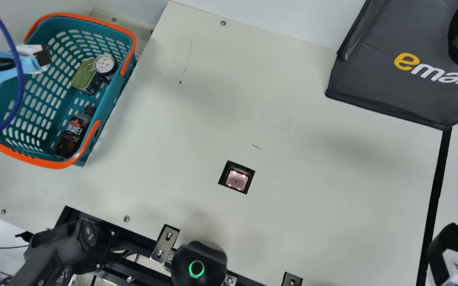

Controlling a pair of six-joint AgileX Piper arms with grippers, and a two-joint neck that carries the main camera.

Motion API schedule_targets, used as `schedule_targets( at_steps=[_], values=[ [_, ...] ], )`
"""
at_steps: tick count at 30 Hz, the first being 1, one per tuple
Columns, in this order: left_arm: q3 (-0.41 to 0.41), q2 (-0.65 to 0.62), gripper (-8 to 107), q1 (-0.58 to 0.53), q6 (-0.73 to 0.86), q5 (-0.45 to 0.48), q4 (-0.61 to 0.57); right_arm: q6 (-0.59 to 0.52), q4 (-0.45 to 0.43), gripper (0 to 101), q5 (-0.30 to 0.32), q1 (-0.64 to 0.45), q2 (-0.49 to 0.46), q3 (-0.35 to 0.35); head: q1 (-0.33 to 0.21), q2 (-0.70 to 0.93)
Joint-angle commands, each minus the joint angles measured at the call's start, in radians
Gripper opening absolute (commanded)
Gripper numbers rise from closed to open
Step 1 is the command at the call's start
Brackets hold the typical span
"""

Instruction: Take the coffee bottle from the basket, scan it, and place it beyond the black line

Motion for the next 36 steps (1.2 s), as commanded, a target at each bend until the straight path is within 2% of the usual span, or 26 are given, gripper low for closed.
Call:
schedule_targets(
  at_steps=[1, 22, 36],
  values=[
    [0.001, 0.028, 90, 0.01, 0.027, -0.008, -0.011, 0.0, 0.0, 91, 0.0, 0.0, 0.0, 0.0, -0.026, 0.002],
    [0.062, 0.265, 90, 0.018, 0.168, -0.125, -0.03, 0.0, 0.0, 91, 0.001, 0.0, 0.0, 0.0, -0.026, 0.002],
    [0.06, 0.408, 90, 0.013, 0.238, -0.165, -0.046, 0.0, 0.0, 91, 0.001, 0.0, 0.0, 0.0, -0.026, 0.002]
  ],
)
